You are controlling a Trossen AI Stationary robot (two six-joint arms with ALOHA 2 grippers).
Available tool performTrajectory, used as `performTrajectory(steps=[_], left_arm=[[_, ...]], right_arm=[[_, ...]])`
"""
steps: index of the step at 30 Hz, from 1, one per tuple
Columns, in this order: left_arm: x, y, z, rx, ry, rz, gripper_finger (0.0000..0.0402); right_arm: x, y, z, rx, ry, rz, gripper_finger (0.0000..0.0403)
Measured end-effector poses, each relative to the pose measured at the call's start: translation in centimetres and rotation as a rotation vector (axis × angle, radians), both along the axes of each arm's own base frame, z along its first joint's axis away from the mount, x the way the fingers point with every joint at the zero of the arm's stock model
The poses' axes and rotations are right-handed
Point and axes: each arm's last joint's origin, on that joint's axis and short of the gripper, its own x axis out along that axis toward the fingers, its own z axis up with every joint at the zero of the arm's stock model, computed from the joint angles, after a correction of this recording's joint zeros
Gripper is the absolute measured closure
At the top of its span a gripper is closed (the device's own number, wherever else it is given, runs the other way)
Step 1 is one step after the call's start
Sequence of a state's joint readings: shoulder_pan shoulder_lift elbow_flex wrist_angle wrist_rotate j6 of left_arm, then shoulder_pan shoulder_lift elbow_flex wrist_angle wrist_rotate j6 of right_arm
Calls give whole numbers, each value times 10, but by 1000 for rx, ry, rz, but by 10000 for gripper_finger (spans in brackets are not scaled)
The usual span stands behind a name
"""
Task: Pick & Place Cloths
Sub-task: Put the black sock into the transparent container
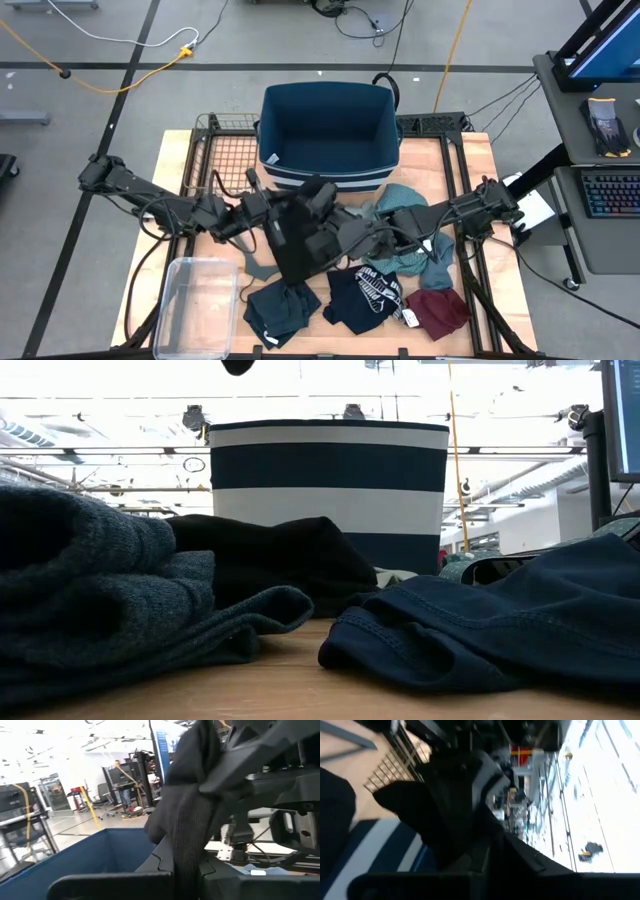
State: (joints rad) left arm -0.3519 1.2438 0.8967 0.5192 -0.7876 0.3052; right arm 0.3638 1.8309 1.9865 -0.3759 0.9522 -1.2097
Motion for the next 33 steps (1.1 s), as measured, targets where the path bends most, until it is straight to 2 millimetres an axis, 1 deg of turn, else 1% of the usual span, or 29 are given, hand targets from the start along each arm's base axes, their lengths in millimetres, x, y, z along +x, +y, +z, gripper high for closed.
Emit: performTrajectory(steps=[4, 10, 14, 18, 22, 26, 33], left_arm=[[-1, 1, 0, -4, 8, 38, 398], [-14, 3, 6, -30, 16, 141, 400], [-28, 1, 15, -27, 14, 228, 400], [-42, -3, 26, -31, -5, 251, 401], [-58, -7, 36, -53, -38, 222, 401], [-75, -13, 45, -129, -103, 139, 401], [-106, -26, 59, -380, -261, -108, 401]], right_arm=[[-4, 2, 2, -22, -6, -51, 316], [-6, 8, 2, -2, -25, -52, 256], [-10, 10, 3, -34, -37, -143, 224], [-12, 8, 4, -43, -71, -258, 204], [-14, 5, 5, -55, -99, -354, 196], [-15, 5, 3, -32, -119, -368, 196], [-17, 4, -2, 3, -131, -375, 204]])
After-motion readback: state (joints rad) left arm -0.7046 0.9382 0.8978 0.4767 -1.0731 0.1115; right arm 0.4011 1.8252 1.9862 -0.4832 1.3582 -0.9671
